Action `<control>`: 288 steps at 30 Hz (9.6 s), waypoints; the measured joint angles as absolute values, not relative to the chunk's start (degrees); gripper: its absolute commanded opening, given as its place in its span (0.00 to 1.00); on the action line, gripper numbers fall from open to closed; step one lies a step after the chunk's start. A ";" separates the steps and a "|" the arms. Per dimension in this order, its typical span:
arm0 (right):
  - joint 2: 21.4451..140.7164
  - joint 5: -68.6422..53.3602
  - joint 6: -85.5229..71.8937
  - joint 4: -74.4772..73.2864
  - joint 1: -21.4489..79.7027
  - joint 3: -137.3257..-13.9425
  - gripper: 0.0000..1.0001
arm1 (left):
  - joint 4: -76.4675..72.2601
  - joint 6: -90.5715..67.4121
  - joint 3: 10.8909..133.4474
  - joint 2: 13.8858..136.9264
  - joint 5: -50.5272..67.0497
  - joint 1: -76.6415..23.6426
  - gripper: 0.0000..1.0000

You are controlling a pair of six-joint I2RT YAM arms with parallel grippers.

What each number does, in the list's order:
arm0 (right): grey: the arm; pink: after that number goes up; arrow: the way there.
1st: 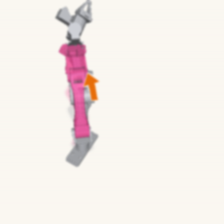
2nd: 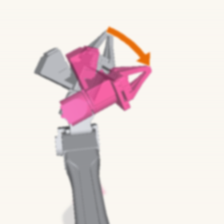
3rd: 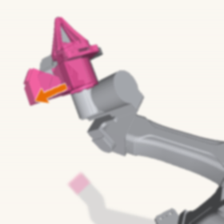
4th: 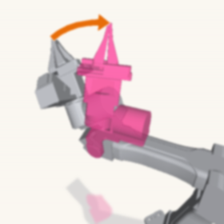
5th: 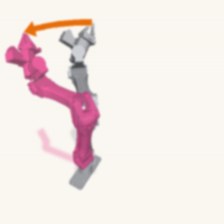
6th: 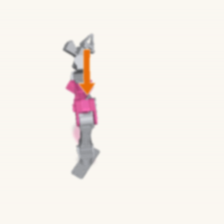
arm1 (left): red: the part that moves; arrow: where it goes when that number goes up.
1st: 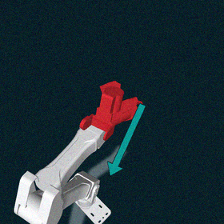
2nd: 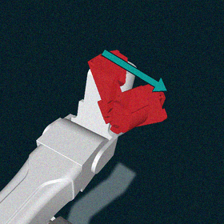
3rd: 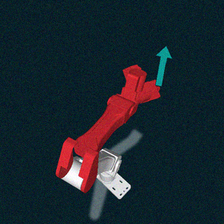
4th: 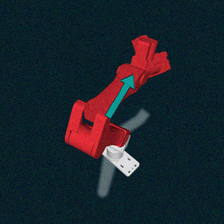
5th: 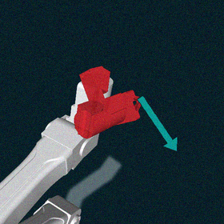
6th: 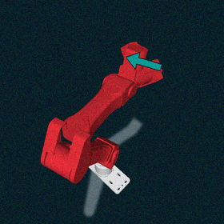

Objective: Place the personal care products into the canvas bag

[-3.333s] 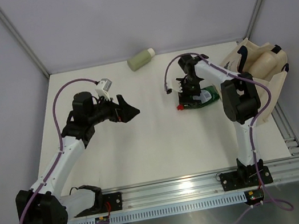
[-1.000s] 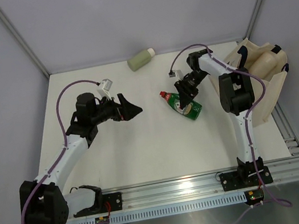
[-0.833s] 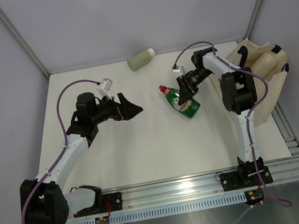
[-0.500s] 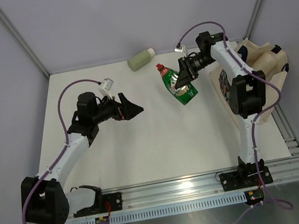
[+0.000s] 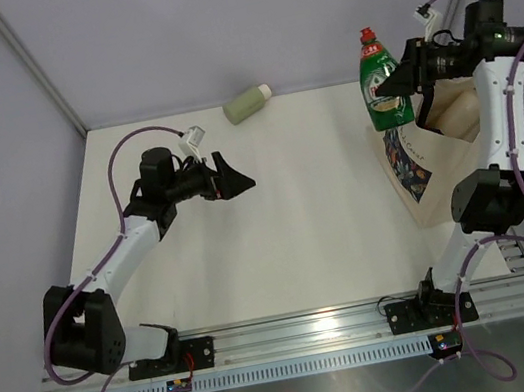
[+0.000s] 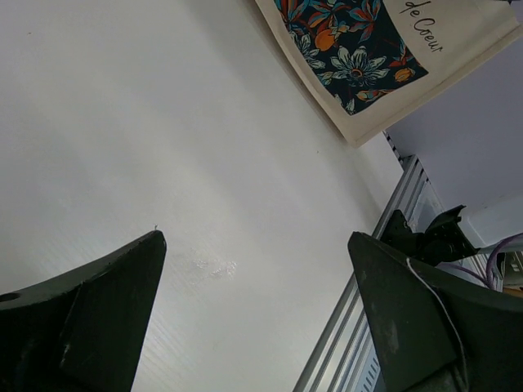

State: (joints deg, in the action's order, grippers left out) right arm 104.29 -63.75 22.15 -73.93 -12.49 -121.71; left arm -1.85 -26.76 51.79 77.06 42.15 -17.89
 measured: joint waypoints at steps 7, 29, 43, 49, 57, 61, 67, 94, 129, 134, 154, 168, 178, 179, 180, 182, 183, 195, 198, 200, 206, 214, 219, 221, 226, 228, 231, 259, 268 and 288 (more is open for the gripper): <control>101.08 -62.15 14.33 -67.00 -27.24 -122.78 0.00 | -1.89 -26.63 53.56 78.46 43.18 -17.89 0.99; 89.80 -38.50 14.59 -50.17 -21.37 -81.38 0.00 | -2.09 -26.57 53.54 79.31 44.01 -17.89 0.99; 75.88 -31.99 15.94 -50.46 -12.32 -67.22 0.98 | -2.70 -26.57 53.21 79.53 43.97 -17.89 0.99; 76.12 -26.09 19.81 -53.43 -12.32 -80.03 0.99 | -1.37 -25.12 54.89 82.30 43.83 -17.89 0.99; 80.47 -27.29 21.98 -52.36 -12.53 -98.10 1.00 | 6.37 -16.14 69.76 90.02 36.67 -17.89 0.99; 81.78 -40.49 24.56 -49.78 -12.82 -98.54 1.00 | 8.25 -5.50 83.33 98.91 28.60 -17.85 0.99; 82.28 -58.54 28.97 -46.30 -12.40 -90.72 1.00 | 6.42 10.90 100.14 116.86 17.58 -17.26 0.99; 85.60 -66.28 28.73 -46.98 -12.25 -89.49 0.99 | 11.42 49.10 139.13 156.44 7.03 -19.51 0.58; 83.15 -71.05 25.23 -44.51 -12.25 -86.00 0.99 | 25.74 24.88 101.58 128.55 10.92 -31.86 0.99; 81.67 -71.57 22.85 -41.58 -12.25 -84.44 1.00 | 30.68 20.62 105.08 131.87 11.27 -32.12 0.99; 78.15 -66.50 25.41 -47.68 -7.49 -85.54 0.99 | 30.89 10.44 111.07 135.48 9.19 -33.61 0.00; 93.06 -43.05 -6.59 -40.23 11.33 -94.91 0.99 | 1.34 -21.98 67.11 111.24 33.85 -16.47 0.00; 107.35 -28.49 -35.99 -31.77 22.09 -96.01 1.00 | -19.77 -36.14 59.46 110.02 41.76 -19.31 0.00; 108.53 -27.29 -37.71 -31.48 22.04 -96.01 0.99 | -20.97 -36.67 59.22 109.51 42.00 -19.22 0.00; 109.23 -26.17 -39.00 -31.33 22.02 -96.01 0.99 | -22.55 -37.21 58.98 109.06 42.09 -19.14 0.00; 110.08 -23.90 -41.58 -31.09 22.00 -96.01 0.99 | -25.28 -38.13 58.67 108.16 42.28 -19.00 0.00; 110.24 -23.18 -42.65 -30.96 22.00 -96.14 1.00 | -26.50 -38.63 58.65 107.87 42.41 -19.00 0.00; 117.67 -21.96 -52.51 -23.66 23.31 -102.00 0.99 | -35.75 -44.49 58.48 107.50 45.10 -18.92 0.00; 119.02 -21.91 -53.32 -23.29 24.49 -102.10 0.90 | -37.80 -46.02 58.48 107.50 45.63 -18.92 0.00; 119.55 -22.11 -54.06 -22.26 25.10 -102.08 0.71 | -38.39 -46.68 58.48 107.50 46.00 -18.92 0.00; 119.44 -22.20 -54.89 -18.28 25.34 -100.53 0.13 | -39.16 -46.76 58.48 107.50 45.58 -18.79 0.28; 118.67 -23.57 -54.11 -13.10 25.12 -97.19 0.00 | -40.29 -47.03 58.02 106.87 46.02 -18.76 0.99; 118.54 -29.58 -50.57 -9.98 24.18 -97.06 0.00 | -38.13 -44.66 57.82 104.38 47.31 -18.24 0.99; 118.52 -33.23 -48.14 -9.17 23.59 -97.32 0.00 | -34.44 -41.54 57.82 102.26 47.90 -18.09 0.99; 118.98 -41.47 -38.76 -12.80 20.36 -103.70 0.00 | -16.23 -27.16 60.23 95.09 47.13 -18.00 0.99; 118.98 -44.34 -34.04 -14.20 18.37 -107.09 0.00 | -9.67 -21.50 61.32 92.62 45.45 -18.02 0.99; 118.48 -47.31 -27.29 -17.17 15.81 -110.78 0.00 | -0.89 -13.87 61.71 88.97 41.76 -18.00 0.99; 78.43 -32.69 14.11 -46.28 -15.22 -85.91 0.00 | 10.63 -3.05 54.48 78.50 26.30 -17.89 0.99; 86.15 -21.06 26.65 -52.58 -15.38 -80.53 0.12 | 10.57 -3.09 52.97 76.36 24.99 -17.80 0.99; 84.84 -19.14 26.50 -53.82 -15.40 -87.46 1.00 | 11.00 -5.61 51.05 69.69 22.44 -17.80 0.99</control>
State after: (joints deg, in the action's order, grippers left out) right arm 84.84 -19.14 26.50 -53.82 -15.40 -87.46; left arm 11.00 -5.61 51.05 69.69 22.44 -17.80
